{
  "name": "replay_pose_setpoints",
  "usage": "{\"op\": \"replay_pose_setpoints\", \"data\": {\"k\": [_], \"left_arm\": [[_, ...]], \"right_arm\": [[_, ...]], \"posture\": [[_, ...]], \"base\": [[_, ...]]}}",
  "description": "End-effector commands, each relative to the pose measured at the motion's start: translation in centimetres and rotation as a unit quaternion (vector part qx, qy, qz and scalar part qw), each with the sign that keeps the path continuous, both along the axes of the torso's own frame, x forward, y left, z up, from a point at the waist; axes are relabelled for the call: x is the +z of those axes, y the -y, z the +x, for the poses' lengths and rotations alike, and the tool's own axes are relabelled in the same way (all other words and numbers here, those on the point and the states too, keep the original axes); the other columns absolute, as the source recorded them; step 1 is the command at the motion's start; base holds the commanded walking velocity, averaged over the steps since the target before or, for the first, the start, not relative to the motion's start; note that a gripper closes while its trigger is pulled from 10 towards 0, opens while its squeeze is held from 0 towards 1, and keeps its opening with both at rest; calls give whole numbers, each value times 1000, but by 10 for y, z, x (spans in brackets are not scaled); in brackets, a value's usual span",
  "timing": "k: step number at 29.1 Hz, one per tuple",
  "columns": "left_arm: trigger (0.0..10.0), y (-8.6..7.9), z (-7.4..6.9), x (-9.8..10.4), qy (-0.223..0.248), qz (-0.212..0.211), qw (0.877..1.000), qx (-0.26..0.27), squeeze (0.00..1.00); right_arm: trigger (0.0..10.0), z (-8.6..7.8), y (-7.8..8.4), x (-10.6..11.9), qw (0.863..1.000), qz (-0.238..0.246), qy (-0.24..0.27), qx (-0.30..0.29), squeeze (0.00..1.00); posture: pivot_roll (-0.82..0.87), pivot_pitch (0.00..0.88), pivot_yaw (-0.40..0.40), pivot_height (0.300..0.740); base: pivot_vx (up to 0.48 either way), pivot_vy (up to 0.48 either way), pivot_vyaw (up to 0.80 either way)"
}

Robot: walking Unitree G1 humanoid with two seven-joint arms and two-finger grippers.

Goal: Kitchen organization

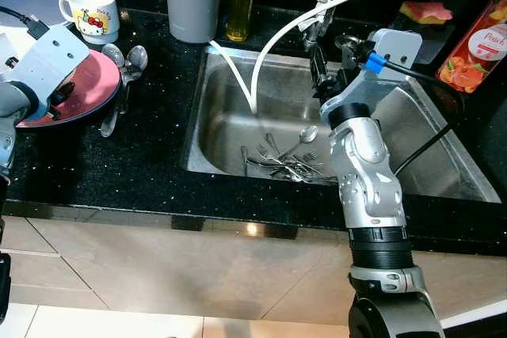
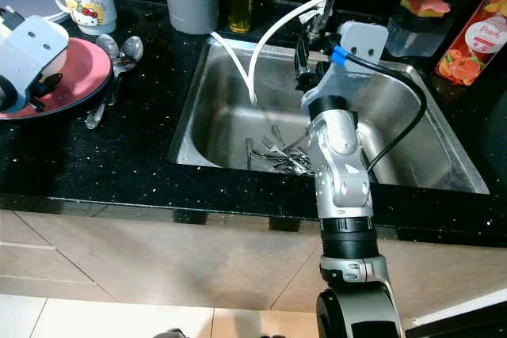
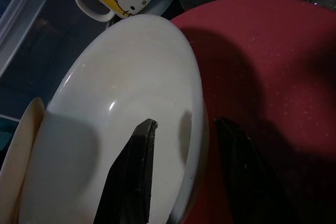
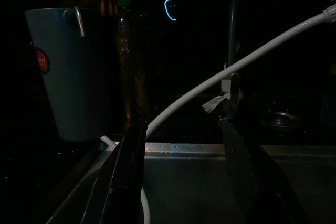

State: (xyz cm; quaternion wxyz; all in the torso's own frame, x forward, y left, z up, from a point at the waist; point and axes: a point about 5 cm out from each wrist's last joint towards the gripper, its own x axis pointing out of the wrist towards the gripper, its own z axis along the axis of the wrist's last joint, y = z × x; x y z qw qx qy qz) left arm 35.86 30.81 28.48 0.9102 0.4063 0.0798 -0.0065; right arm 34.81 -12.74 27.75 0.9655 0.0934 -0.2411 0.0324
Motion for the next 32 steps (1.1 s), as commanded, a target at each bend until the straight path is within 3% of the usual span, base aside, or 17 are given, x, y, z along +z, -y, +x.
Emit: {"op": "replay_pose_setpoints", "data": {"k": [1, 32], "left_arm": [[10000, -1, 1, -14, -30, -6, 1000, 1, 0], [10000, -2, 1, -16, -30, -6, 1000, 1, 0]], "right_arm": [[10000, 1, 1, -1, 1000, 1, -1, -2, 0], [10000, 0, 3, -1, 1000, 1, 1, -4, 0]], "posture": [[319, 95, -120, 740], [315, 82, -120, 740]], "base": [[0, 0, 0], [0, 0, 0]]}}
